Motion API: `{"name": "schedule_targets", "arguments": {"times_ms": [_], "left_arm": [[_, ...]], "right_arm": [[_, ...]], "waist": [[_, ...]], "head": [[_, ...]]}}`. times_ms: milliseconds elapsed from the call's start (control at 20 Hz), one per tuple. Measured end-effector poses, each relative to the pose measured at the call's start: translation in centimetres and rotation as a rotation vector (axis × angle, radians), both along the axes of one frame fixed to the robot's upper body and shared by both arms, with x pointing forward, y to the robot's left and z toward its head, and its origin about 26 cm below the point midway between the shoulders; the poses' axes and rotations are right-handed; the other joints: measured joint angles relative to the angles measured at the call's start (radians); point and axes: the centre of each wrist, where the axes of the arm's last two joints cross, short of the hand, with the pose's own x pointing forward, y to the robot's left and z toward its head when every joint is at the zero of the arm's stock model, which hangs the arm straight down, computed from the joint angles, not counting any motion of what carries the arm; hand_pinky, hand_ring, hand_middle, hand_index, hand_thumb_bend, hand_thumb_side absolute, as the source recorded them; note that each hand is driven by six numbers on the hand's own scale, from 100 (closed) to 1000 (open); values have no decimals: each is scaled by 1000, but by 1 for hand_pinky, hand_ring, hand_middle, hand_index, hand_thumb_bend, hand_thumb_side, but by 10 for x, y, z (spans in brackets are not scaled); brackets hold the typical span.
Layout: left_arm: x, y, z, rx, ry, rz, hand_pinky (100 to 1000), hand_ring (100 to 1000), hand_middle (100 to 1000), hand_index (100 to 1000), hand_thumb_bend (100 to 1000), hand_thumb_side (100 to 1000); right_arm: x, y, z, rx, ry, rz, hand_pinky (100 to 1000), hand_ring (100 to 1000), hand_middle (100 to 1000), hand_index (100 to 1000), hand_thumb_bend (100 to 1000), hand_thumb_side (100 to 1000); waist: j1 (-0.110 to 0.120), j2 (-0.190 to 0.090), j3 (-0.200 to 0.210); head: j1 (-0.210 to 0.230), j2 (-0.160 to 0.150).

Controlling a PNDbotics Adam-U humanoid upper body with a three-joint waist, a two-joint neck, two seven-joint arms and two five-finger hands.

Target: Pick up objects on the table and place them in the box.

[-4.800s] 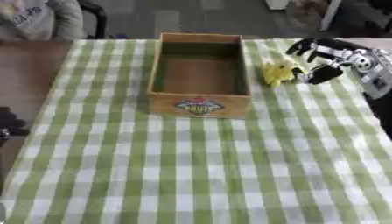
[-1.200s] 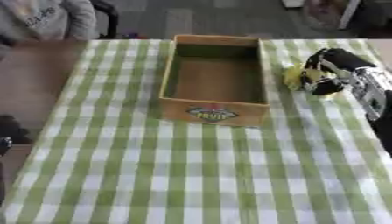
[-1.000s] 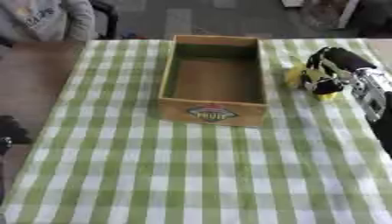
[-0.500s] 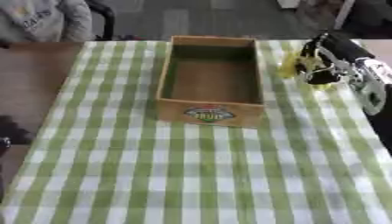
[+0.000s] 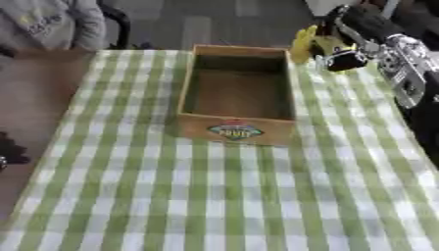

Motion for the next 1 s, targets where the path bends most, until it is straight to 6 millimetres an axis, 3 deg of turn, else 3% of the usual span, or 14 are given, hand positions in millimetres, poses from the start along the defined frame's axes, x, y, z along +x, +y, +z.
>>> {"name": "schedule_targets", "arguments": {"times_ms": [50, 100, 450, 550, 600, 650, 750, 900, 950, 1000], "left_arm": [[0, 0, 0, 0, 0, 0, 504, 529, 500, 608, 191, 563], [0, 0, 0, 1, 1, -1, 504, 529, 500, 608, 192, 562], [1, -3, 2, 1, -3, -14, 503, 528, 499, 608, 195, 561], [1, -3, 2, 0, -3, -17, 503, 527, 499, 607, 196, 561], [1, -3, 2, -1, -2, -17, 503, 527, 498, 607, 197, 561], [1, -3, 2, -2, -2, -18, 503, 527, 498, 607, 198, 561], [1, -3, 2, -2, -2, -18, 503, 527, 498, 607, 199, 561], [1, -3, 2, -4, -2, -19, 503, 527, 498, 607, 199, 561], [1, -4, 2, -6, -2, -19, 503, 527, 498, 607, 201, 561], [1, -4, 2, -6, -2, -19, 503, 527, 498, 607, 202, 561]], "right_arm": [[1, 6, 2, -7, -3, 20, 100, 214, 265, 326, 100, 291], [2, 11, 2, -15, -3, 39, 100, 215, 268, 328, 100, 191], [9, 51, -11, -65, 49, 145, 100, 231, 287, 350, 100, 204], [11, 59, -19, -72, 79, 162, 162, 293, 344, 423, 100, 224], [12, 62, -23, -75, 94, 168, 360, 467, 515, 606, 100, 256], [13, 65, -26, -83, 109, 173, 397, 502, 560, 651, 100, 260], [14, 67, -31, -97, 138, 177, 440, 545, 613, 694, 100, 260], [15, 67, -34, -114, 173, 178, 440, 545, 613, 694, 100, 260], [15, 67, -34, -118, 182, 177, 513, 639, 708, 762, 100, 263], [15, 66, -35, -121, 192, 177, 544, 683, 742, 788, 100, 262]], "waist": [[-1, -1, 4], [-1, -1, 9], [-1, -1, 42], [0, 0, 48], [0, 0, 49], [0, 0, 50], [0, 2, 49], [0, 4, 48], [-1, 4, 46], [-1, 4, 41]], "head": [[-1, 0], [-2, 0], [-16, -3], [-20, -4], [-20, -4], [-20, -4], [-20, -4], [-20, -4], [-19, -4], [-19, -5]]}}
